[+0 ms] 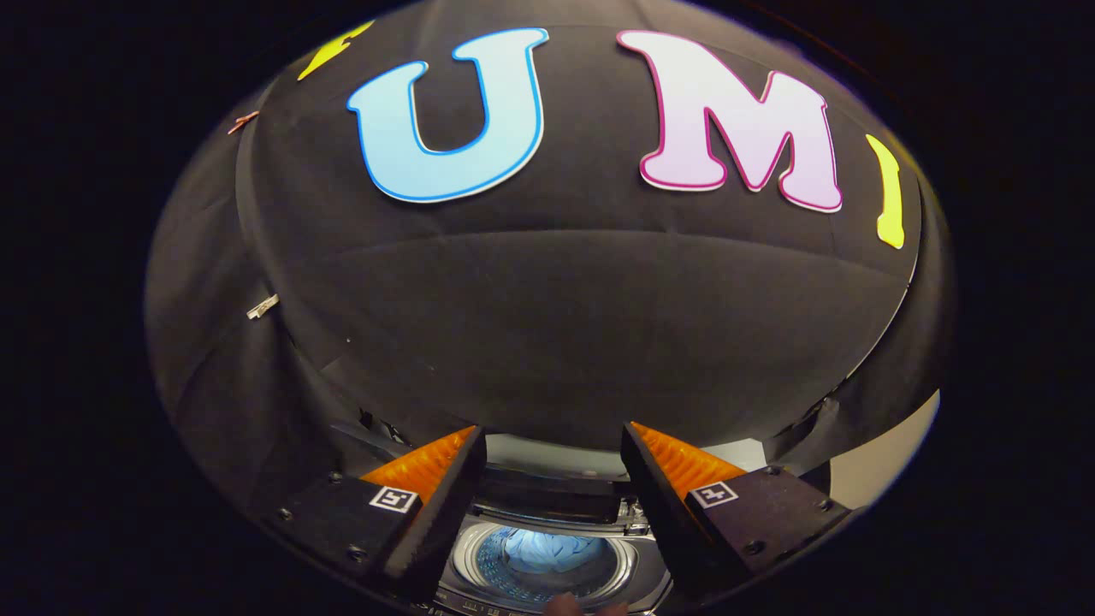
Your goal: Put the clothes into the washing machine and then close the washing machine lid.
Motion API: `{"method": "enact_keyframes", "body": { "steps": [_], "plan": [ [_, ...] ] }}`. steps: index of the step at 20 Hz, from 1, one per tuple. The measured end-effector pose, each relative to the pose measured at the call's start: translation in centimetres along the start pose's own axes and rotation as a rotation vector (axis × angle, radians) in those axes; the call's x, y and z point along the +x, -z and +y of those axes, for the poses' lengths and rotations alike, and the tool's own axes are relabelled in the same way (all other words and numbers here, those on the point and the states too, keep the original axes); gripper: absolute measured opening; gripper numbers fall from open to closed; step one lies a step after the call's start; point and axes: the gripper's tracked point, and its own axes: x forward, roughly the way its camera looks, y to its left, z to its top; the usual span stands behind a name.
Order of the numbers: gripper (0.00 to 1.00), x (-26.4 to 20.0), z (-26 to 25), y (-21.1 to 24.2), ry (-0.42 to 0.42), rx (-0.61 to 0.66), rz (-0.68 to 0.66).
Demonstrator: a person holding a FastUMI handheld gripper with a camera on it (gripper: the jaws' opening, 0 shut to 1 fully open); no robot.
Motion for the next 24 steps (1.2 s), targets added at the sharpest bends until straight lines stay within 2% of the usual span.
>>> {"method": "enact_keyframes", "body": {
  "steps": [4, 24],
  "plan": [
    [1.0, 0.5, -0.3, 0.8, -0.002, 0.053, 0.007],
    [1.0, -5.9, 0.7, 6.1, 0.0, 0.009, -0.065]
  ]
}}
